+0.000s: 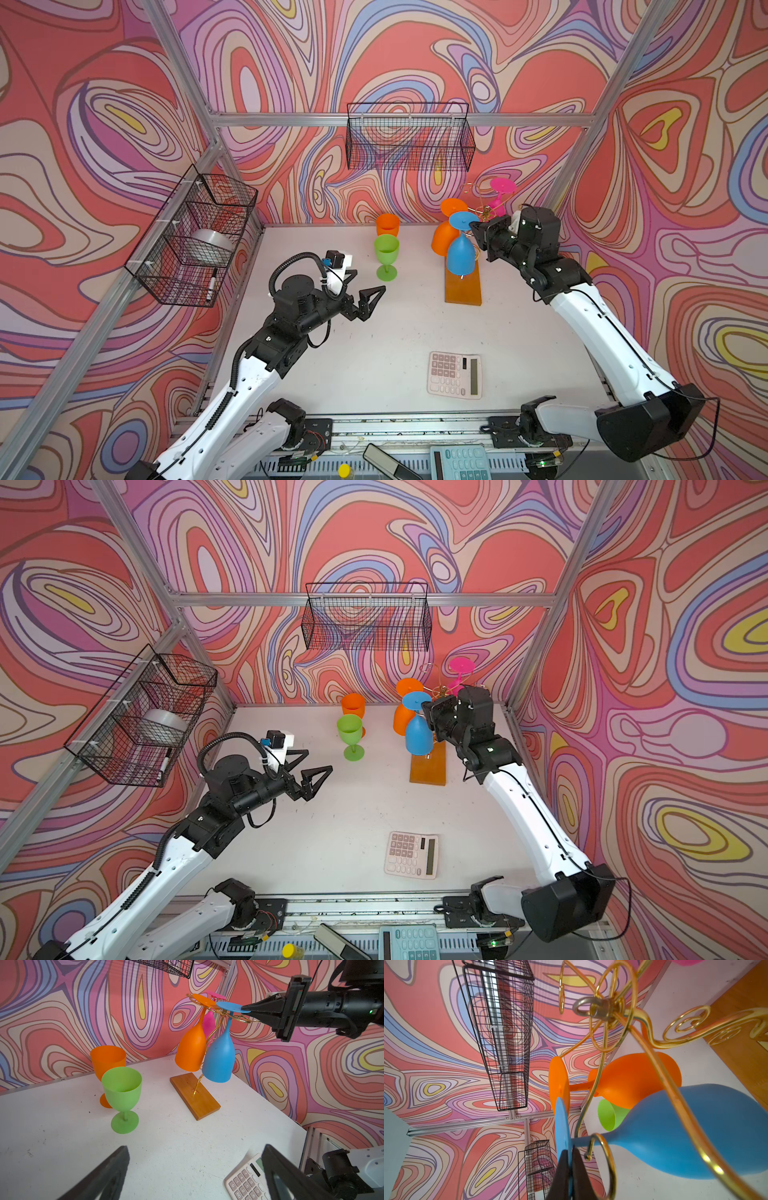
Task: Take the wine glass off the wine glass rack
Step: 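Slide the blue glass off its rack hook with the right gripper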
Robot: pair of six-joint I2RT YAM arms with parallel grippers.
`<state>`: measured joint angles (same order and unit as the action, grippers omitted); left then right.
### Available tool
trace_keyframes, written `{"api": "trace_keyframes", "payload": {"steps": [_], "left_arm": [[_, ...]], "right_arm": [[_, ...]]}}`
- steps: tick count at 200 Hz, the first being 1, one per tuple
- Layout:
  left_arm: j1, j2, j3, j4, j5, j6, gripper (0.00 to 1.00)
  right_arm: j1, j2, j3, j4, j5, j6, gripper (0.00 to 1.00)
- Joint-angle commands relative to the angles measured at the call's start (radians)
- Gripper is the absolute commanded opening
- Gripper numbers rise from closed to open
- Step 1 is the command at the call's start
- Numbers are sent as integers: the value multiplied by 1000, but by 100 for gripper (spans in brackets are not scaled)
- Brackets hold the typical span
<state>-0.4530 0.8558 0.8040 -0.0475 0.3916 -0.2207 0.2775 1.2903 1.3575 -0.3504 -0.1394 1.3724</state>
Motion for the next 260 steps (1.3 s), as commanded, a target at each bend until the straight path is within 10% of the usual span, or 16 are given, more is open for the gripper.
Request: {"api": "trace_keyframes", "payload": {"steps": [1, 260], "left_arm": [[-6, -14, -8, 21, -10, 7, 99], [-6, -5, -4, 21, 2, -2, 99]], "right_arm": [[9, -4, 28, 38, 53, -18, 0], [9, -204, -135, -43, 142, -82, 0]]}}
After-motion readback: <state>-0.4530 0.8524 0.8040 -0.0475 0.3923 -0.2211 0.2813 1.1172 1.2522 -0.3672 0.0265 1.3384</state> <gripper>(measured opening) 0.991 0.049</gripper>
